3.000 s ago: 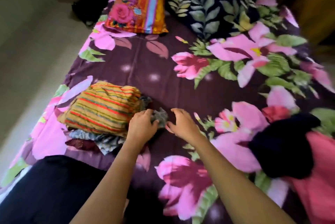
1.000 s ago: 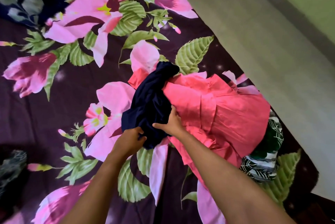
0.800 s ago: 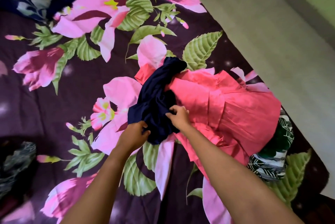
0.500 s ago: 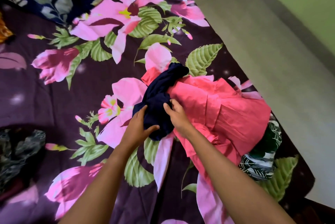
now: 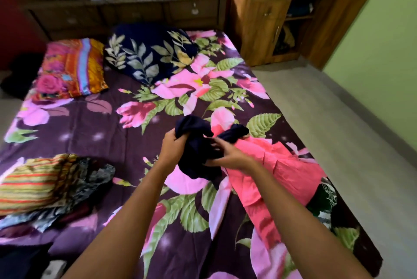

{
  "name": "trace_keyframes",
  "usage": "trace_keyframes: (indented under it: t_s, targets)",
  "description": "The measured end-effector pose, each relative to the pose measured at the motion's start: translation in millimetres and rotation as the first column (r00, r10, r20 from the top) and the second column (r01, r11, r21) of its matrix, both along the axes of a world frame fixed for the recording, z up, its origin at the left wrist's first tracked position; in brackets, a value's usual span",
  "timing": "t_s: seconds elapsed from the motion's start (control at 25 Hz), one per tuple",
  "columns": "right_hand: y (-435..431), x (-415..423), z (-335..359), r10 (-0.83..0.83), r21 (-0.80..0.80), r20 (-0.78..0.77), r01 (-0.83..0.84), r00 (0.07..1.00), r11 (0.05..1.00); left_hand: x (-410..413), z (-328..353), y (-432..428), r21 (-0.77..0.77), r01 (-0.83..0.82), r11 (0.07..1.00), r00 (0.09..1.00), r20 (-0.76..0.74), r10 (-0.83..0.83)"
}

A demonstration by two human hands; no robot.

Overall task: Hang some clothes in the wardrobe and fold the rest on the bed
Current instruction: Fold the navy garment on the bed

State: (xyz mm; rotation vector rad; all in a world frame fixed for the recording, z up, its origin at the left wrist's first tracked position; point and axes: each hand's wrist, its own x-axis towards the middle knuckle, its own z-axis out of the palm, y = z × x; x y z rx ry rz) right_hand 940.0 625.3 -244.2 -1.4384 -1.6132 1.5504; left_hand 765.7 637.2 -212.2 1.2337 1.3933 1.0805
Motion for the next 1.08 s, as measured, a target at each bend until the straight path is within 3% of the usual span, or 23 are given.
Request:
trace_keyframes:
  t_s: [0.08,0.16,0.24,0.32,0.4,0.48,0.56,0.6,0.64,0.72,0.76,0.88,1.08]
  targets:
    - [-18,-28,16,0.079,0.077,0.141,-0.091,0.987,0.993,-14,46,-12,-0.012,-0.049,0.999,0.986,0.158,0.051]
    - [-27,-55,44,0.026,0.14,0.212,-0.056,0.977,0.989,-36,87,-21,-0.099,-0.07,0.993,0.915,0.389,0.103]
    - [-32,-83,86,-0.09,0.153,0.005,0.088,0.996,0.984,-63,116,-33,-0.167,0.017,0.986,0.819,0.568,0.082]
    - [-31,-109,131,-0.221,0.022,-0.403,0.251,0.888,0.968,-89,122,-48,-0.165,0.114,0.98,0.861,0.508,-0.014]
    - [-23,-137,170,-0.323,-0.126,-0.677,0.329,0.661,0.936,-117,120,-70,-0.139,0.225,0.964,0.93,0.324,-0.171]
    - [-19,-155,202,-0.367,-0.228,-0.797,0.325,0.48,0.918,-142,115,-83,-0.126,0.302,0.945,0.952,0.102,-0.29]
    - [-20,-163,217,-0.363,-0.279,-0.858,0.264,0.363,0.923,-161,125,-84,-0.077,0.251,0.965,0.968,0.033,-0.249]
    - [-24,-166,217,-0.35,-0.282,-0.854,0.222,0.386,0.933,-168,133,-82,-0.057,0.202,0.978,0.979,0.048,-0.2]
    - [-29,-168,214,-0.32,-0.269,-0.811,0.174,0.491,0.947,-173,141,-79,-0.053,0.149,0.987,0.986,0.085,-0.144]
    - [-44,-177,199,-0.151,-0.228,-0.602,0.012,0.784,0.974,-181,160,-73,-0.098,0.071,0.993,0.957,0.287,-0.041]
    - [-53,-183,191,-0.027,-0.218,-0.508,-0.099,0.861,0.971,-185,167,-69,-0.138,0.083,0.987,0.906,0.422,-0.017]
    - [-79,-204,184,0.192,-0.122,-0.378,-0.254,0.906,0.959,-185,182,-63,-0.181,0.105,0.978,0.818,0.575,0.019]
    - [-76,-214,200,0.103,-0.062,-0.26,-0.123,0.96,0.99,-188,187,-66,-0.144,0.079,0.986,0.797,0.604,0.024]
